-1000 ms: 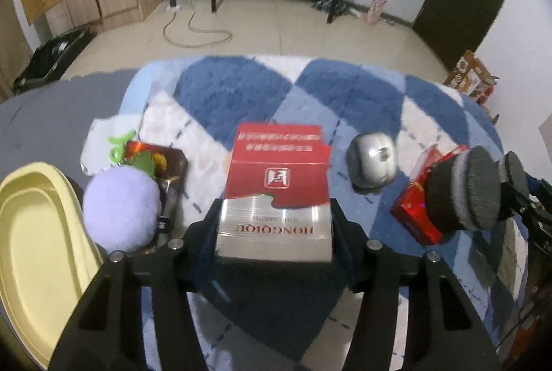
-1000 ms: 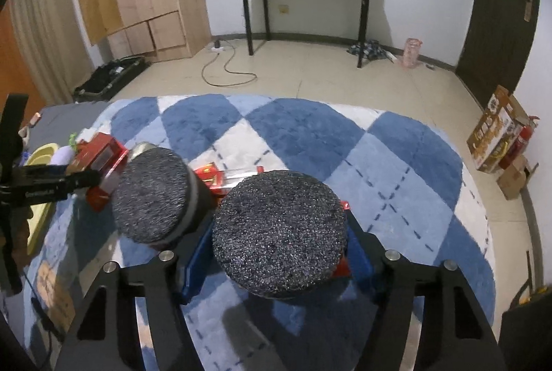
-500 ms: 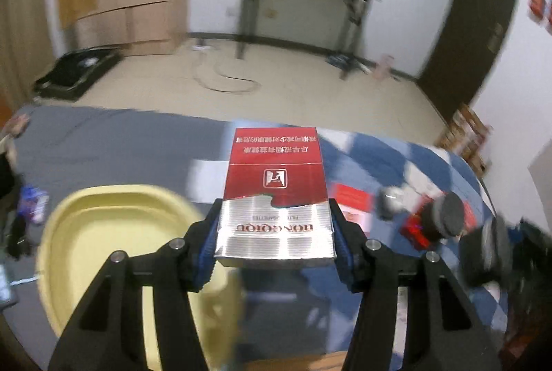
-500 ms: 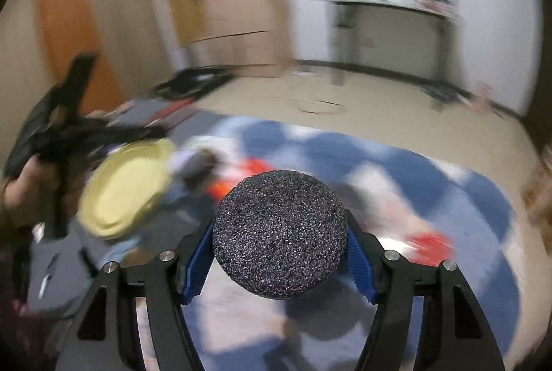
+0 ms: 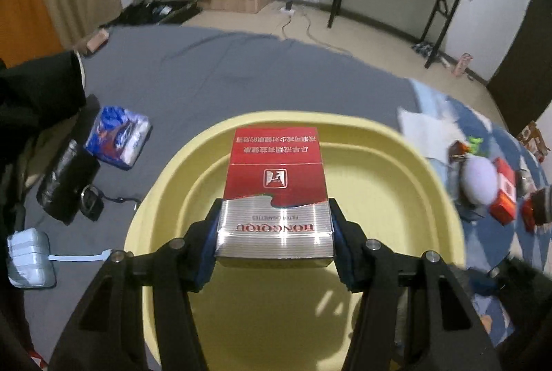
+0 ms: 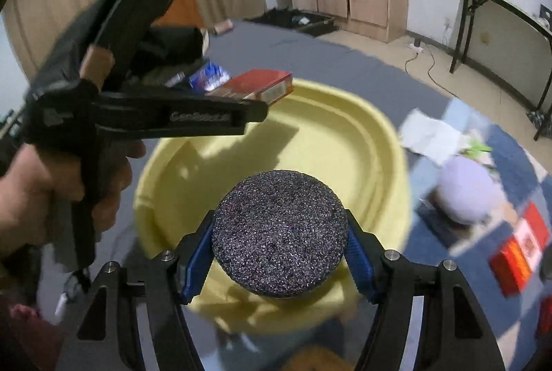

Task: Organize rigid objects
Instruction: 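Carry both held objects into the yellow tray and open both tools, then grasp the lavender pom-pom plush with the left tool while the right tool grasps the red cigarette pack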

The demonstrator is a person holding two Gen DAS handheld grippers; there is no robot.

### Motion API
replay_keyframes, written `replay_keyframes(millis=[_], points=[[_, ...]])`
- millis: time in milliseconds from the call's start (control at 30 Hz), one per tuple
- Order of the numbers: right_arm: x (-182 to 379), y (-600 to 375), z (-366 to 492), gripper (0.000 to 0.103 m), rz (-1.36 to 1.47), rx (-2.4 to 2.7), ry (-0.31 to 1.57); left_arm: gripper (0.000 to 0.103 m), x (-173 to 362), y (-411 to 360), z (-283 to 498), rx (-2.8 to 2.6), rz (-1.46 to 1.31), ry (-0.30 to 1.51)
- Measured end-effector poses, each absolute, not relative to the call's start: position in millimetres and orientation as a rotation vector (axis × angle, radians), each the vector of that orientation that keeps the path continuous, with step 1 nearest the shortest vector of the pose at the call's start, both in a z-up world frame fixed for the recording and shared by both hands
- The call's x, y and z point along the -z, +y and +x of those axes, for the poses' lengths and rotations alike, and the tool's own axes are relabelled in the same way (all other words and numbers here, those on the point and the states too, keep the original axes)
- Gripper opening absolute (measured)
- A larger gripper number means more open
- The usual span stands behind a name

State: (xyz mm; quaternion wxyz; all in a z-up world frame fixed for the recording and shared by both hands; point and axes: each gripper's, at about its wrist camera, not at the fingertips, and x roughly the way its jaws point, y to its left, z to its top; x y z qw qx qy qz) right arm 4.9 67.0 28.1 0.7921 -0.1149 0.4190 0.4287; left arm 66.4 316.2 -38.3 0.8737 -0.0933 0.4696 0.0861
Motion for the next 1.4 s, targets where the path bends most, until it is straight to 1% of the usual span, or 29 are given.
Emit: replay_keyframes(millis=[100,167,333,367,400,433,467,500,567,633,733,867,1033,1200,1400], points=[[-11,88,7,0.067,-0.279,-0.898,0.939,0.057,52,321,72,-0.177,-0.189,1.019],[-4,100,7,0.068,-0.319,-0.901,0.923,0.057,65,323,72,-0.166,-0.19,1.056],[-1,112,11,0.069,-0.344,-0.896,0.937,0.059,77,326,72,-0.184,-0.188,1.081],[0,114,12,0.069,-0.356,-0.893,0.932,0.067,75,328,70,-0.198,-0.202,1.074],[0,112,10,0.074,-0.354,-0.9,0.925,0.077,71,329,66,-0.197,-0.229,1.051],[-3,109,10,0.081,-0.331,-0.904,0.914,0.083,66,328,63,-0.184,-0.26,1.033],[-8,100,8,0.088,-0.302,-0.904,0.898,0.095,59,327,59,-0.18,-0.287,1.011],[-14,92,5,0.098,-0.27,-0.891,0.877,0.103,52,326,54,-0.171,-0.304,0.986],[-29,67,4,0.103,-0.17,-0.866,0.843,0.103,31,316,50,-0.152,-0.303,0.93],[-44,27,9,0.103,-0.051,-0.819,0.82,0.103,17,301,55,-0.12,-0.279,0.927],[-56,-40,19,0.103,0.022,-0.7,0.769,0.103,-3,262,70,-0.041,-0.235,0.919],[-66,-165,27,0.103,0.053,-0.47,0.695,0.103,-25,191,87,0.081,-0.16,0.892],[-57,-294,35,0.103,0.057,-0.23,0.695,0.103,-22,123,97,0.175,-0.1,0.929],[-49,-343,49,0.103,0.108,-0.149,0.737,0.103,-11,89,100,0.202,-0.029,0.959],[-30,-364,58,0.103,0.071,-0.167,0.79,0.103,12,75,122,0.169,-0.01,1.008]])
